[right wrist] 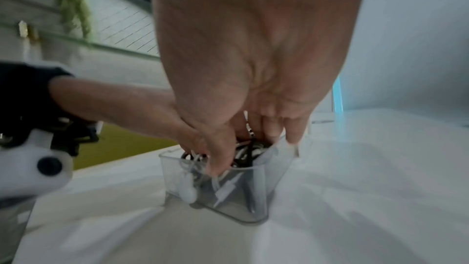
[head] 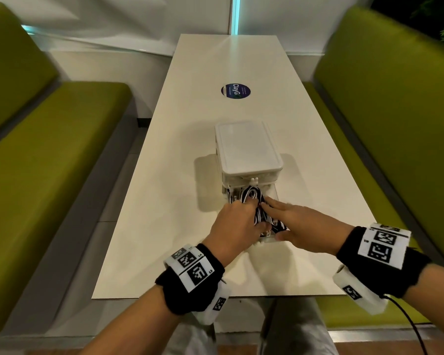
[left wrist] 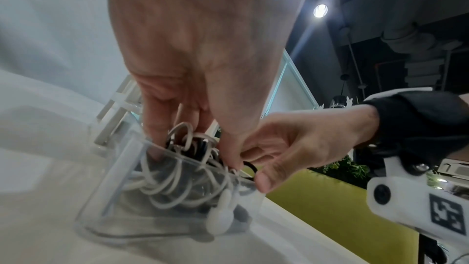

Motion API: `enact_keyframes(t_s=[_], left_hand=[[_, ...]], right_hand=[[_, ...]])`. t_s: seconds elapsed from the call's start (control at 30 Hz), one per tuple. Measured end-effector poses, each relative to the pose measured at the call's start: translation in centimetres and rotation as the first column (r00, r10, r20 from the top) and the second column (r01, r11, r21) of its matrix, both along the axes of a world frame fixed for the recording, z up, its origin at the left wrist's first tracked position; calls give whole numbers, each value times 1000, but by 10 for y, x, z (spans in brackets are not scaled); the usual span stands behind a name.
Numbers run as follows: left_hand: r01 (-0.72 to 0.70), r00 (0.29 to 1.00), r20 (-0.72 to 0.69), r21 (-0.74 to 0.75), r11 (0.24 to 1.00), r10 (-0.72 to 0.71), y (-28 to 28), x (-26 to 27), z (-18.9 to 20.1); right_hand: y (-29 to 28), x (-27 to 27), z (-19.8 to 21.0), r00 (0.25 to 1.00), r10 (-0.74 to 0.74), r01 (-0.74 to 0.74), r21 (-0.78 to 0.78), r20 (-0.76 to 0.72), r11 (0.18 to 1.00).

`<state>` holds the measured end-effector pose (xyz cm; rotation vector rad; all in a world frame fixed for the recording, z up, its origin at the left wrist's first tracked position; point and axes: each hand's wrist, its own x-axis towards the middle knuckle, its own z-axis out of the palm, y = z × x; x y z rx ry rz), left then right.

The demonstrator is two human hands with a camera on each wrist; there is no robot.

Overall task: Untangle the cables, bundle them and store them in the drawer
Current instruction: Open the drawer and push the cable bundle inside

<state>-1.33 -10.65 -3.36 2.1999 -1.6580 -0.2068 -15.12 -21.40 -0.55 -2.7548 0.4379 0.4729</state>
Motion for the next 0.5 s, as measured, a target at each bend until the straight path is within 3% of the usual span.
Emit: enact_keyframes(t_s=[0.07, 0.2, 0.33, 0.5], left_hand=[[11, 999, 49, 9, 1000, -12, 1, -1, -1], [14, 985, 171, 58, 998, -23, 2, -10, -2], [0, 949, 312, 140, 990, -45, 9, -17, -1], [72, 909, 401, 109, 991, -110, 11, -14, -10]], right_hand=[[-1, -2, -1, 999, 30, -32, -57, -28, 998], [-6, -3, -1, 1000, 0, 0, 8, -29, 1000], [-5, -8, -11, 996, 60, -65, -71, -68, 995], [-7, -3, -11, 993, 117, -117, -109, -9, 987]])
